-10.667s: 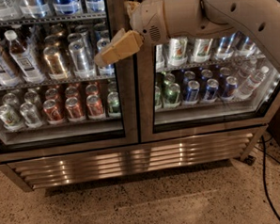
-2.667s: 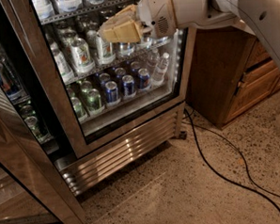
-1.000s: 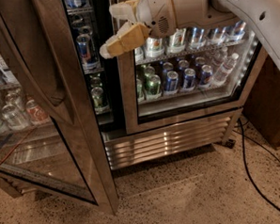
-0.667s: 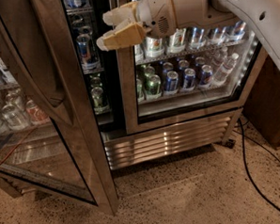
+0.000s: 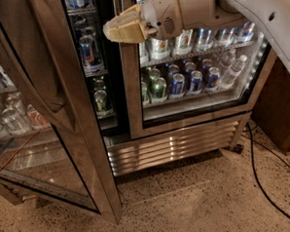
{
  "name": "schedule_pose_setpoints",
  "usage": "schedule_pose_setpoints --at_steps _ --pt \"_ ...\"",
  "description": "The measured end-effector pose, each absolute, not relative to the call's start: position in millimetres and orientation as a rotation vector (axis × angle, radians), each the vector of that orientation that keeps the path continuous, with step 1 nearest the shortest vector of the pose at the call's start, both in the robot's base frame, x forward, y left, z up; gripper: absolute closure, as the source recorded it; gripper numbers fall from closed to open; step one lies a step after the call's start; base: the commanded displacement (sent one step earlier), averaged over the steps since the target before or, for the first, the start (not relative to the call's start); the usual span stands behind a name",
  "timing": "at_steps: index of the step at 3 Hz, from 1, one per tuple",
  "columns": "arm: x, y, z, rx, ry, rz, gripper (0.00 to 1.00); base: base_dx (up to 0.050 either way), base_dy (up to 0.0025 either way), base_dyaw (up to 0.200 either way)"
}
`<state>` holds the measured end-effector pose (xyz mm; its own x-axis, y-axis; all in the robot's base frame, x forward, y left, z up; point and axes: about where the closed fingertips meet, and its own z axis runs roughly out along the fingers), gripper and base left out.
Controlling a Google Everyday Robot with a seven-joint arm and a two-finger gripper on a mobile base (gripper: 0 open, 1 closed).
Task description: Open left fridge door
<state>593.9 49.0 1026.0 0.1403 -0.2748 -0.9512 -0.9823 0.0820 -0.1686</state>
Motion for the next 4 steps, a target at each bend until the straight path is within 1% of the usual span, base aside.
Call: schedule_pose_setpoints --at_steps 1,2,3,4 --pt "594 49 1026 -1.393 1.331 0.875 1.00 0.000 0.00000 0.000" --pt "599 44 1021 -1.365 1.370 0.870 1.00 0.000 0.00000 0.000" --pt "574 105 997 -1.480 1.297 1.086 1.00 0.000 0.00000 0.000" --pt "563 112 992 -1.533 1.285 1.115 1.00 0.000 0.00000 0.000"
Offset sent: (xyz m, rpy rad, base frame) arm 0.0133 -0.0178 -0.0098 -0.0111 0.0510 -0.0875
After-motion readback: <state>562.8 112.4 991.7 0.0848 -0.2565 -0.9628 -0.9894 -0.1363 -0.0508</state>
